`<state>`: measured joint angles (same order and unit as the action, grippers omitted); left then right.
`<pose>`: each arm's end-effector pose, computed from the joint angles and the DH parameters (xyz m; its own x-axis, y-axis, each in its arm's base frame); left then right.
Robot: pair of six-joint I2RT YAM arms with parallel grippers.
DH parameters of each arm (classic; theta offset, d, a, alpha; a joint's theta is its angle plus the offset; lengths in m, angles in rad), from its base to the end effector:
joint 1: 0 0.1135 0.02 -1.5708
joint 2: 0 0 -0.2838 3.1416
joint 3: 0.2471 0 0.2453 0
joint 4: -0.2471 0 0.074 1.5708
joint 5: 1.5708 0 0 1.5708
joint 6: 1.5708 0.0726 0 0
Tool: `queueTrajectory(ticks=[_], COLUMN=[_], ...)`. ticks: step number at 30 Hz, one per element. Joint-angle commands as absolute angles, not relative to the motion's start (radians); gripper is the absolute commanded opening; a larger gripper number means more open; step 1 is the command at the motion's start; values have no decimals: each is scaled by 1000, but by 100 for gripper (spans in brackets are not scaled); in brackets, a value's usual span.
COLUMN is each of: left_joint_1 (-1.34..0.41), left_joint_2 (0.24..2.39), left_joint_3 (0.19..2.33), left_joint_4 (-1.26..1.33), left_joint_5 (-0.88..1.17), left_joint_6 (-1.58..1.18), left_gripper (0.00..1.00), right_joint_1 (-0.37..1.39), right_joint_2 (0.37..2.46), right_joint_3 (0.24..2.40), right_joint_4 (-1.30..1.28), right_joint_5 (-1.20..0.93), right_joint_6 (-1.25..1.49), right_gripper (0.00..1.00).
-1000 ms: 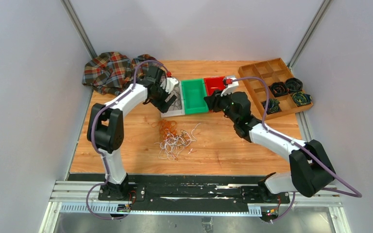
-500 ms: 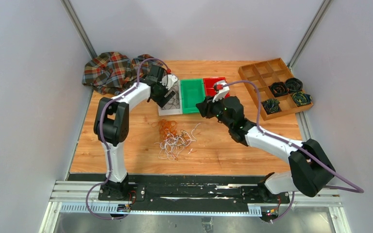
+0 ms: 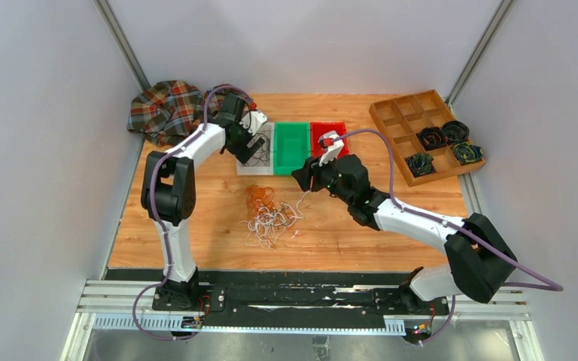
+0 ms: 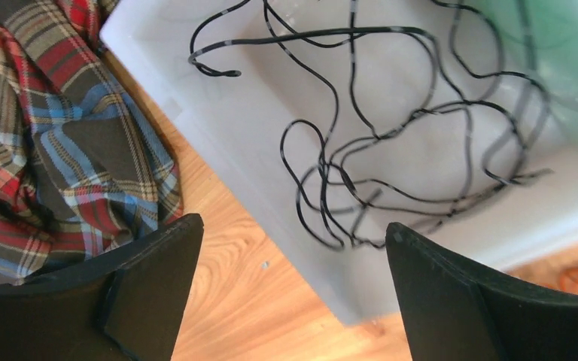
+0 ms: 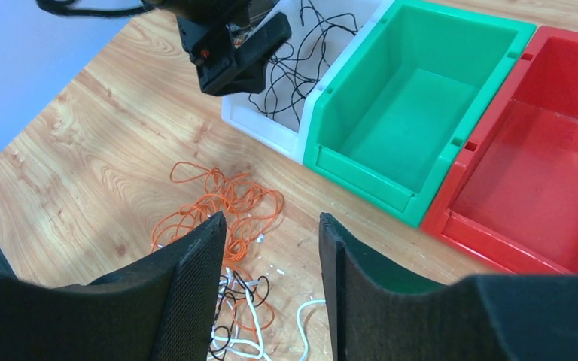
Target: Untangle the cables
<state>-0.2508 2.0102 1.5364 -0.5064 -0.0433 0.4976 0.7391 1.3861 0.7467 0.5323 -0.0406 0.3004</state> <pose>0.4477 -0.1115 0.1935 -0.5998 0.6460 -0.4722 0.5814 0.7573 0.2974 0.2495 0.2314 0.2830 -0.2835 0.1417 -0.9485 -0.6480 0.7007 0.2984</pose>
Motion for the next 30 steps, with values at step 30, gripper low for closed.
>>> queueTrajectory(ticks=[30], left_joint_1=[68], left_joint_2=[1334], left_joint_3=[1409], left_joint_4=[-855], left_joint_5=[413], left_joint_6=[385], left_gripper=[98], right_joint_1=[877], right_joint_2=[2028], right_joint_3=[1344], right_joint_4=[221], right_joint_5=[-265], right_joint_6=[186], right_gripper=[50])
